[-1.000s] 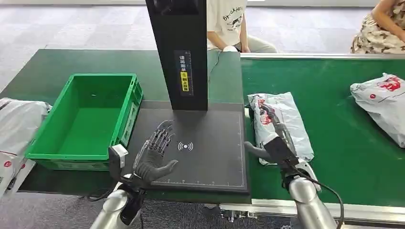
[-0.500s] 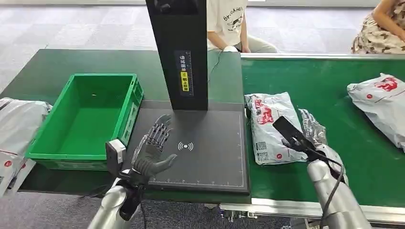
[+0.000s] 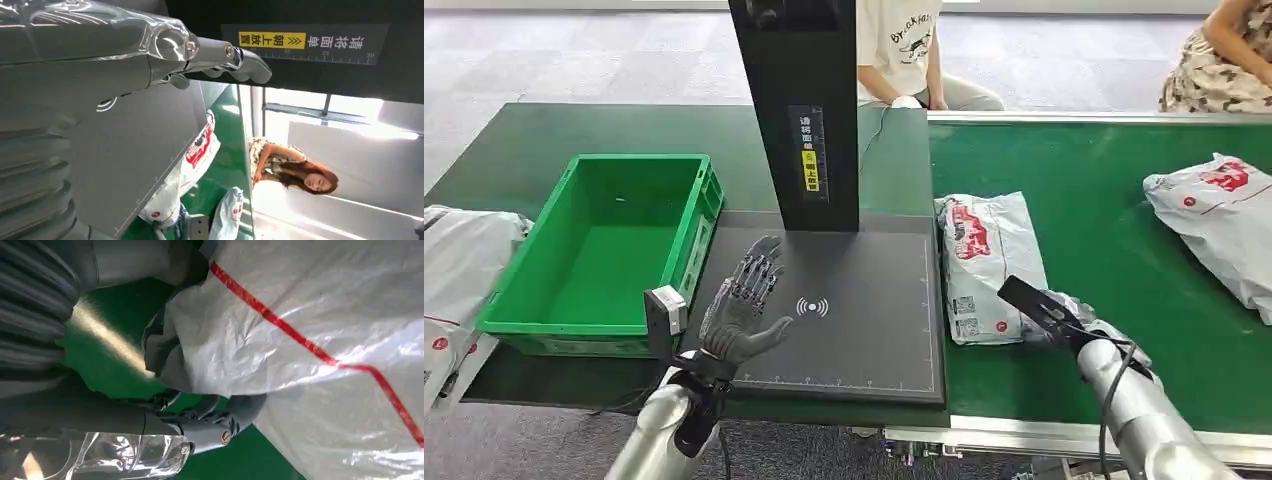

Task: Moved the parcel from conveyor to table for the left to box.

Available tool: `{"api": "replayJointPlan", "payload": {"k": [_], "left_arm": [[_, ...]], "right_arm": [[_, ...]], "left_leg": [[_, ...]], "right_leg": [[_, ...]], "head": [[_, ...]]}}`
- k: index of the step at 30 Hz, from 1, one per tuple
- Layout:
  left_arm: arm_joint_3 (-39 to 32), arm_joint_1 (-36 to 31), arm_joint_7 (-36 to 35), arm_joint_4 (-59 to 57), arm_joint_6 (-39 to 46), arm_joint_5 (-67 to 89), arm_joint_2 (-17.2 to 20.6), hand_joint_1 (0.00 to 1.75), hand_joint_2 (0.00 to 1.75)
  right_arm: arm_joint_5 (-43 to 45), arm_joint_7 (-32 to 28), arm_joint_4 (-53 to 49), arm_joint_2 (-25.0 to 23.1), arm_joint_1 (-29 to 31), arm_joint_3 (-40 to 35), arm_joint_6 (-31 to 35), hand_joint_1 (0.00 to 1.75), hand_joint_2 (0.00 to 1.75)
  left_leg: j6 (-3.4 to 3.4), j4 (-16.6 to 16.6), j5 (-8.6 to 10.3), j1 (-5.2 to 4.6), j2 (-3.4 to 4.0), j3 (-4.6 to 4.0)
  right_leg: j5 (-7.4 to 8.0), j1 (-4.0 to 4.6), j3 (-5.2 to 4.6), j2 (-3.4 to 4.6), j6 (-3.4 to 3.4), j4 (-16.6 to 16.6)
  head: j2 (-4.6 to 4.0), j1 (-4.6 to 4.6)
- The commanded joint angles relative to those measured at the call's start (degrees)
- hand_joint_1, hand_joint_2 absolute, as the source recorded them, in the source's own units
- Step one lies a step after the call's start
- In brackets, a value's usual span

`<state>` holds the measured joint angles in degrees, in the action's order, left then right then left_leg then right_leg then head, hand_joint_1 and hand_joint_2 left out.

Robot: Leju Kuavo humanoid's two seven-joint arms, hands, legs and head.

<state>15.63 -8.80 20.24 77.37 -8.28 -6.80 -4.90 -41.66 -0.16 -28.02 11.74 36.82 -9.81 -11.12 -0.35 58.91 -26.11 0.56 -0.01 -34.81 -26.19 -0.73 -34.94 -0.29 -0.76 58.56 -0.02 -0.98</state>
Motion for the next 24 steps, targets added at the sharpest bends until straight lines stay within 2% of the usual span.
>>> {"api": "replayJointPlan", "payload": {"k": [1, 7, 11, 12, 17, 24], "left_arm": [[0.53, -1.07, 0.01, -3.68, 0.23, -0.19, 1.8, 0.0, 1.75], [-0.54, 0.13, -0.04, -2.08, 0.66, -0.22, 1.85, 0.0, 1.75], [-1.38, 1.42, -0.02, -0.91, 1.35, -0.04, 1.53, 0.0, 1.75], [-1.79, 2.2, 0.05, -0.07, 1.66, 0.12, 1.31, 0.0, 1.75], [-2.14, 2.86, 0.87, 0.07, 2.12, 0.51, 1.16, 0.0, 1.75], [-1.78, 1.23, 2.56, -2.48, 2.02, 0.41, 0.58, 0.0, 1.75]], "right_arm": [[3.62, -3.77, 6.94, -1.95, 3.03, 3.49, 1.54, 1.75, 1.75], [4.98, -5.97, 4.34, -3.08, 3.03, 4.05, 5.27, 1.75, 1.75], [5.46, -8.11, 0.75, -3.78, 2.78, 4.97, 12.8, 1.75, 1.75], [6.63, -10.37, -1.8, -4.09, 2.04, 6.41, 17.06, 1.75, 1.75], [11.71, -15.95, -14.63, -4.79, -1.87, 10.32, 22.59, 1.75, 1.75], [21.27, -23.93, -34.25, -7.21, -8.6, 11.76, 19.21, 1.75, 1.75]], "left_leg": [[0.0, -0.12, -0.03, 0.01, 0.05, 0.22], [0.0, -0.13, -0.06, 0.01, 0.13, 0.22], [-0.01, -0.08, -0.05, 0.0, 0.14, 0.12], [-0.01, -0.05, -0.05, -0.02, 0.12, 0.08], [0.0, -0.09, -0.05, -0.02, 0.13, 0.11], [-0.01, -0.06, -0.03, -0.01, -0.01, 0.03]], "right_leg": [[0.0, 0.01, 0.2, 0.06, -0.01, -0.13], [0.0, 0.01, 0.19, 0.16, -0.01, -0.13], [0.0, 0.0, 0.09, 0.17, 0.0, -0.06], [-0.01, -0.02, 0.05, 0.14, 0.0, -0.03], [-0.01, -0.01, 0.08, 0.16, 0.0, -0.07], [-0.03, -0.01, 0.04, 0.03, 0.0, -0.03]], "head": [[0.0, 0.0], [0.0, 0.02], [0.0, 0.0], [0.0, 0.02], [0.0, 0.02], [0.0, 0.0]]}}
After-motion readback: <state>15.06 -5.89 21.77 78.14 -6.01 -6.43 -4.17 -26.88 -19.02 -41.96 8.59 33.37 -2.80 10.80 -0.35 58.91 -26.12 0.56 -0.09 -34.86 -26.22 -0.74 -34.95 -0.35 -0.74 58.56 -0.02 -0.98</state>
